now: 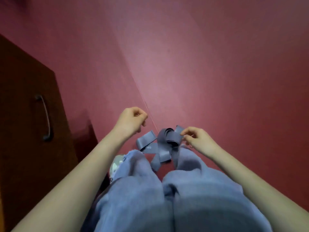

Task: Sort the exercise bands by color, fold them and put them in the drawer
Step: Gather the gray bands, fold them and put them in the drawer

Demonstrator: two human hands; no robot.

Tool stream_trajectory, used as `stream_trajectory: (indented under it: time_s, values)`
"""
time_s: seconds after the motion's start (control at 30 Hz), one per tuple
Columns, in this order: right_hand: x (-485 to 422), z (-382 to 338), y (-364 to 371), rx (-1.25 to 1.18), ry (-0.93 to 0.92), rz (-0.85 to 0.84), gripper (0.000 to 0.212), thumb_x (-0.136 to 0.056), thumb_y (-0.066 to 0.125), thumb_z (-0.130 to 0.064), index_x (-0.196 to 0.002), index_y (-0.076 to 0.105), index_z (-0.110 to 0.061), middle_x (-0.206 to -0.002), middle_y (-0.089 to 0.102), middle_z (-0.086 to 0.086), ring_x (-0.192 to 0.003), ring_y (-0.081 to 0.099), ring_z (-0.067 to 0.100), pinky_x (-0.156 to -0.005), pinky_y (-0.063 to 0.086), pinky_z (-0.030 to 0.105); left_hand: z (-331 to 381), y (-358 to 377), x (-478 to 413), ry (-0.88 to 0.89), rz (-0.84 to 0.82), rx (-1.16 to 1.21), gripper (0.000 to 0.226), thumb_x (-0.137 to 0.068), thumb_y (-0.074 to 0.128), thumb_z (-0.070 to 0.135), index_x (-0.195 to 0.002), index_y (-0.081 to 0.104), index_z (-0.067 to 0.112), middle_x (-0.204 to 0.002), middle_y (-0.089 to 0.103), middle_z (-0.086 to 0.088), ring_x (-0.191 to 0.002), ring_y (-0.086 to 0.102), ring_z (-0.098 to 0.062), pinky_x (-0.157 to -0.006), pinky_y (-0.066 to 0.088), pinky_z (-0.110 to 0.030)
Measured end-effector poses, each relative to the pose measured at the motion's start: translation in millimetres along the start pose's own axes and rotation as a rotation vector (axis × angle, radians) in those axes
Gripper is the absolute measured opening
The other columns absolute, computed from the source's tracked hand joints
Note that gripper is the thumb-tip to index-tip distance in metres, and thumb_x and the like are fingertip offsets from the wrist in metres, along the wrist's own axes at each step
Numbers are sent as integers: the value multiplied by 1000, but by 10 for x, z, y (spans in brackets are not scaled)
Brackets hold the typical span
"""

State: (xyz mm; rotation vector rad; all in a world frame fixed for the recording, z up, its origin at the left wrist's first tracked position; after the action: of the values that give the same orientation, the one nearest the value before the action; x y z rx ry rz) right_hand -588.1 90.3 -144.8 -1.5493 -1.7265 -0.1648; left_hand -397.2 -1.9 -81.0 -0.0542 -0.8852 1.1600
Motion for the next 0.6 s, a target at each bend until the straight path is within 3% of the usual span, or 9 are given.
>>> stream_trajectory:
  time_s: [0.1, 0.27, 0.37, 0.47, 0.53, 0.6]
  values:
    - [-278, 276, 140, 10, 53, -61, 26, -87, 47, 0, -76, 56, -22, -65, 53, -4, -67, 49, 16, -62, 43, 24, -303, 298, -328, -32, -22, 115, 29, -88, 49, 4, -62, 51, 17, -45, 54, 5, -26, 39, -3, -32, 30, -11]
    - [-868, 514, 197, 94, 65, -87, 20, -86, 47, 0, -96, 64, -5, -78, 57, 7, -67, 49, 18, -74, 42, 30, -771, 787, -714, -41, -72, 146, 29, -88, 47, -1, -68, 52, 19, -63, 54, -1, -37, 48, 2, -42, 38, -9]
    - [-1195, 634, 320, 137, 49, -51, 20, -85, 47, 1, -95, 64, -4, -78, 57, 1, -68, 48, 16, -74, 39, 25, -1140, 1035, -961, -68, -71, 117, 25, -86, 47, -5, -74, 57, 15, -70, 56, 3, -60, 55, -5, -58, 42, -13]
    - [-1295, 605, 561, 152, -68, -17, 24, -83, 43, 5, -94, 64, -2, -92, 64, 10, -82, 52, 17, -76, 38, 23, -1448, 1115, -1124, -119, -7, 7, 22, -84, 48, -7, -101, 61, 0, -92, 61, -7, -87, 56, -21, -76, 43, -18]
    - [-1300, 543, 777, 227, -193, -36, 29, -79, 39, 4, -95, 63, -1, -100, 64, 16, -90, 57, 24, -81, 41, 30, -1637, 1152, -1235, -131, 21, -114, 30, -82, 51, -4, -110, 59, 1, -114, 58, -17, -110, 52, -29, -94, 39, -28]
    - [-1247, 519, 1068, 325, -318, -106, 34, -76, 35, -5, -95, 61, -1, -100, 62, 19, -93, 58, 32, -80, 46, 41, -1810, 1179, -1302, -154, 31, -261, 35, -81, 53, 1, -114, 59, 7, -123, 54, -17, -120, 46, -32, -101, 34, -36]
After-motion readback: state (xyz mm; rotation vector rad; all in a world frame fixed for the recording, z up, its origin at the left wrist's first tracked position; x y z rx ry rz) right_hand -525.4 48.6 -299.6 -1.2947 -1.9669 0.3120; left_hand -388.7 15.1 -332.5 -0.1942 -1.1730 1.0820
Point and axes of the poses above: each hand's wrist, its own x-axis away from the middle knuckle, its own y-axis out of the palm, z = x × y, the point moved 7 cm from there along -x, towards the middle knuckle
